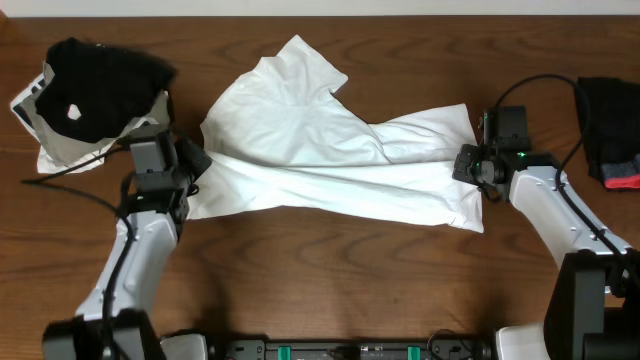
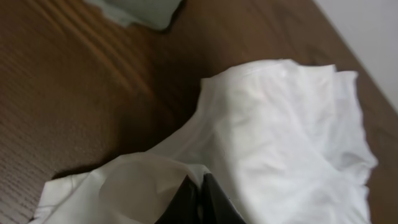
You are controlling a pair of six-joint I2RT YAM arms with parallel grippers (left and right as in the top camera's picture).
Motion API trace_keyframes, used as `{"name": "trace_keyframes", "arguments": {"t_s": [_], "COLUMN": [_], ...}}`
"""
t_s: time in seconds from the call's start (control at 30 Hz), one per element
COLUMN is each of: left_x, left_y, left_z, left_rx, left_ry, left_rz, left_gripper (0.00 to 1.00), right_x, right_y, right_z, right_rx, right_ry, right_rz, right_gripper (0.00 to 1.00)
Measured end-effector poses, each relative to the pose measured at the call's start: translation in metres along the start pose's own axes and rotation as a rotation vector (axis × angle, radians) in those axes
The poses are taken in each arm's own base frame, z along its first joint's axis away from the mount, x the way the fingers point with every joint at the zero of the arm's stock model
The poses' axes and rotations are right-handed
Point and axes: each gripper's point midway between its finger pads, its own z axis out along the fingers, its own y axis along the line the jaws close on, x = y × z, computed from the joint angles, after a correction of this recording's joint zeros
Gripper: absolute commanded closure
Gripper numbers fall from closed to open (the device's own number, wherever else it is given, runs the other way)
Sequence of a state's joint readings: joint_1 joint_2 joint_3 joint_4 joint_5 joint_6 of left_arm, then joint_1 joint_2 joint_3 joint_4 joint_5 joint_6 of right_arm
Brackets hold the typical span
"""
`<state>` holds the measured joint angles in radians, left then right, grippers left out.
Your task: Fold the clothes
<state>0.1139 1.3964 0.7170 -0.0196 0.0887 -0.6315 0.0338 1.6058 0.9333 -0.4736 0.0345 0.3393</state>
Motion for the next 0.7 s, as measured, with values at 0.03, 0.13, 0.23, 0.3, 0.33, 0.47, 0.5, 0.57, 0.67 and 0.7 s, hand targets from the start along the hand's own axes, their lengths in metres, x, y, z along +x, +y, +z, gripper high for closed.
{"name": "trace_keyframes", "arguments": {"t_s": [0.03,0.13,0.23,0.3,0.33,0.47,0.5,0.57,0.67,0.7], "left_x": [0.003,0.012,0.019,0.021,0.021,0.021,0.021,0.020,0.017,0.015], "left_y": [0.004,0.013,0.020,0.022,0.023,0.023,0.022,0.022,0.018,0.016], "left_z": [0.005,0.016,0.023,0.025,0.026,0.026,0.025,0.023,0.014,0.008], "left_rx": [-0.014,-0.047,-0.073,-0.081,-0.084,-0.083,-0.082,-0.081,-0.071,-0.064], "left_ry": [0.012,0.044,0.066,0.073,0.073,0.072,0.072,0.072,0.065,0.057], "left_rz": [-0.001,-0.002,-0.002,0.003,0.005,0.013,0.018,0.030,0.036,0.038], "left_gripper": [0.94,0.87,0.84,0.59,0.51,0.33,0.30,0.26,0.24,0.24], "right_x": [0.000,0.000,0.003,0.007,0.009,0.020,0.022,0.022,0.013,0.011], "right_y": [0.000,0.000,-0.001,-0.004,-0.005,-0.016,-0.019,-0.021,-0.020,-0.017], "right_z": [0.000,0.001,0.005,0.011,0.013,0.012,0.009,-0.001,-0.028,-0.041], "right_rx": [0.000,0.000,0.009,0.021,0.031,0.083,0.097,0.114,0.117,0.106], "right_ry": [0.000,0.000,0.013,0.032,0.043,0.093,0.109,0.133,0.144,0.146], "right_rz": [0.001,0.004,0.009,0.013,0.012,0.013,0.014,0.013,0.015,0.016], "right_gripper": [0.99,0.91,0.87,0.78,0.70,0.44,0.44,0.44,0.44,0.45]}}
